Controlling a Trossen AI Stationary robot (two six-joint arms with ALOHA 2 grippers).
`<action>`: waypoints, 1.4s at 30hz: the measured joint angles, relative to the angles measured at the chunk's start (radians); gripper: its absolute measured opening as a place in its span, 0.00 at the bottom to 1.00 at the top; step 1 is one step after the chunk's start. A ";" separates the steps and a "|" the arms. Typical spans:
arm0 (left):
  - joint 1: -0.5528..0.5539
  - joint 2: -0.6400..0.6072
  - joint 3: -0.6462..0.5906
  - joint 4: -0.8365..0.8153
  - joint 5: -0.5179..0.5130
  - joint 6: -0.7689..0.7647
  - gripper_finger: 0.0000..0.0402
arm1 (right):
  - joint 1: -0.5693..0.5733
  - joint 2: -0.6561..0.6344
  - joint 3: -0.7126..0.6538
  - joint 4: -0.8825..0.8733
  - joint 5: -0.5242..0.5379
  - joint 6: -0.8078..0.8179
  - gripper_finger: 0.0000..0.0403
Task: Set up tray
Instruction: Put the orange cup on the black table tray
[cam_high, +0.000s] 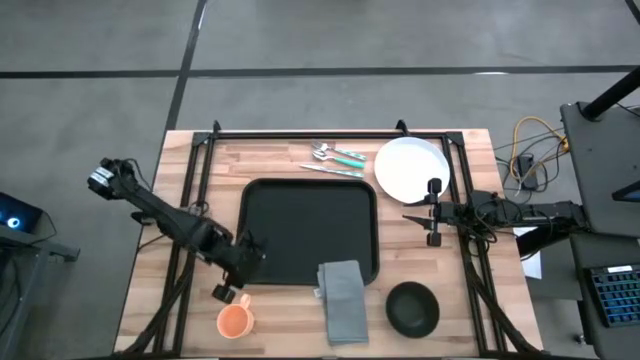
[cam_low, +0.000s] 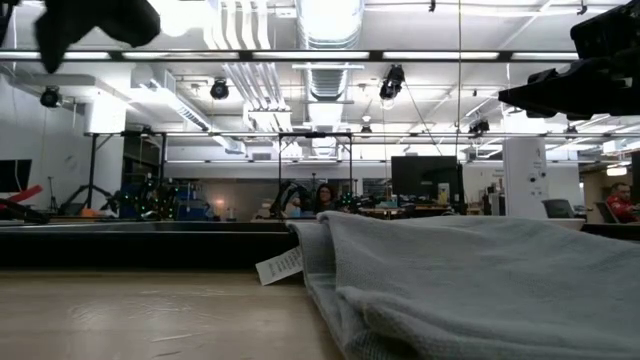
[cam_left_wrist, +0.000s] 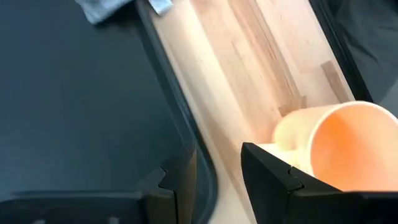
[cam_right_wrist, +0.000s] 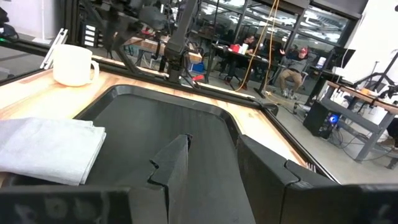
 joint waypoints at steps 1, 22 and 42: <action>-0.016 0.010 0.001 -0.001 -0.009 -0.025 0.27 | 0.000 0.000 0.000 0.000 0.000 0.000 0.32; -0.284 0.030 -0.013 -0.073 -0.068 -0.626 0.27 | 0.000 0.000 0.000 0.000 0.000 0.000 0.32; -0.311 0.166 0.035 -0.063 -0.072 -0.873 0.27 | 0.000 0.000 0.000 0.000 0.000 0.001 0.32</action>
